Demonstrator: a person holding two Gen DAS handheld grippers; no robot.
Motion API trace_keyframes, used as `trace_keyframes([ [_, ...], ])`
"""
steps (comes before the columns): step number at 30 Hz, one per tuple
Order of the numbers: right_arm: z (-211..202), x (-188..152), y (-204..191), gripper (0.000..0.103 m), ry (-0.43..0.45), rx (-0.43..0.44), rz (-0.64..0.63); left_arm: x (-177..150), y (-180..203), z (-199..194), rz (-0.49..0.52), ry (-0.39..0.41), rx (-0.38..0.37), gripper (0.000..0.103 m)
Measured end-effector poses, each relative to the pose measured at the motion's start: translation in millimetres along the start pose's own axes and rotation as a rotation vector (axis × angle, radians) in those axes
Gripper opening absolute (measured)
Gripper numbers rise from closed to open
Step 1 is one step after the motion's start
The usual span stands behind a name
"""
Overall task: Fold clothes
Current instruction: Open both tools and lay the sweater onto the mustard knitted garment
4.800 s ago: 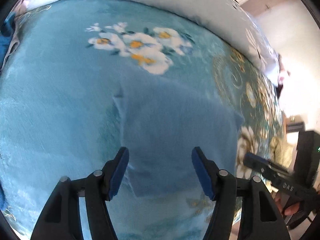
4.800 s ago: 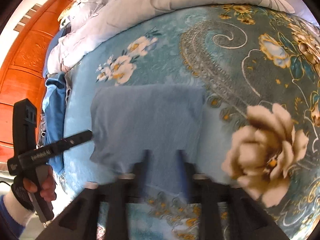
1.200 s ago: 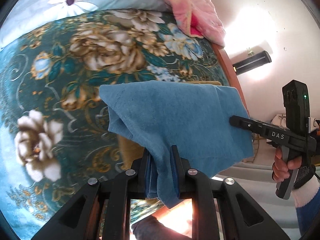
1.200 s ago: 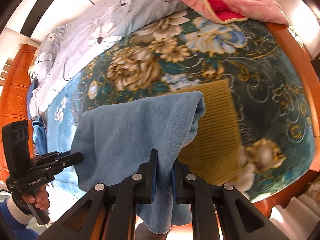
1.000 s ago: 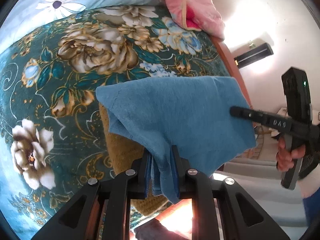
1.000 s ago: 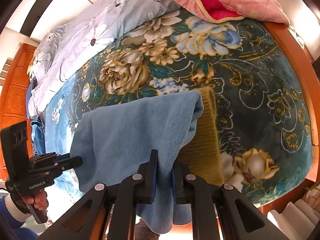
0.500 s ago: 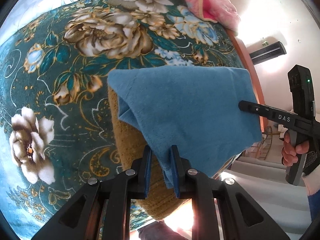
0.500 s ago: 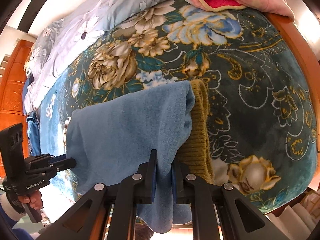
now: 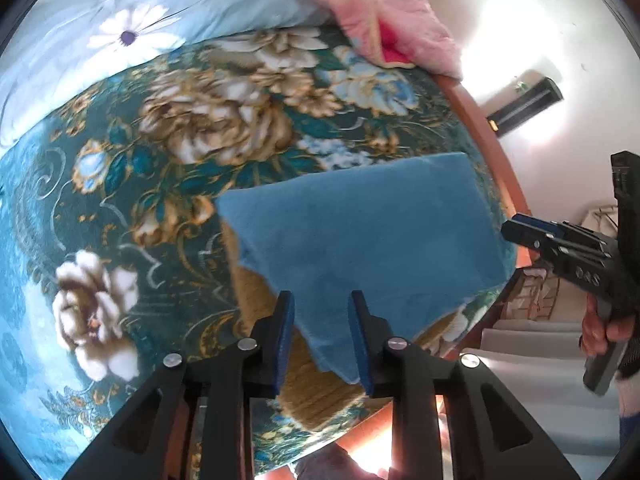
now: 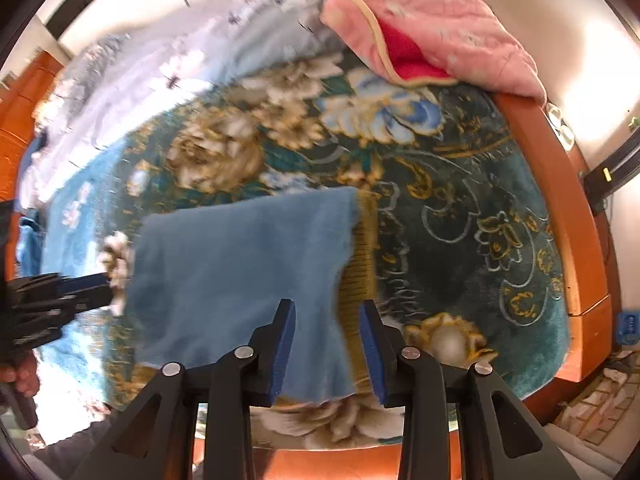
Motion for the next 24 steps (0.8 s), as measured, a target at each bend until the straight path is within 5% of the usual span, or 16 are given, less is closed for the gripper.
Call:
trace_keyframes([
  [12,41,-26,-5,0.036,-0.044,0.073,0.076,-24,18,39,0.047,-0.075,0.035,0.032],
  [19,30,-35,-23,0.036,0.042,0.015,0.102,-28,20,30,0.098,-0.023,0.071,0.058],
  [24,32,-50,-45,0.055,0.092,-0.026,0.146,-39,6,24,0.127,-0.010,0.091,0.064],
])
Point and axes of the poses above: each gripper's, at about its wrist camera, not at the fingertips, and z roughly the way its jaws point, y to its right, x to its top, the point moved 5 cm from there along z, roughly the way its jaws point, and after that the axes turned 12 degrees about x, right-handed, at the moved point
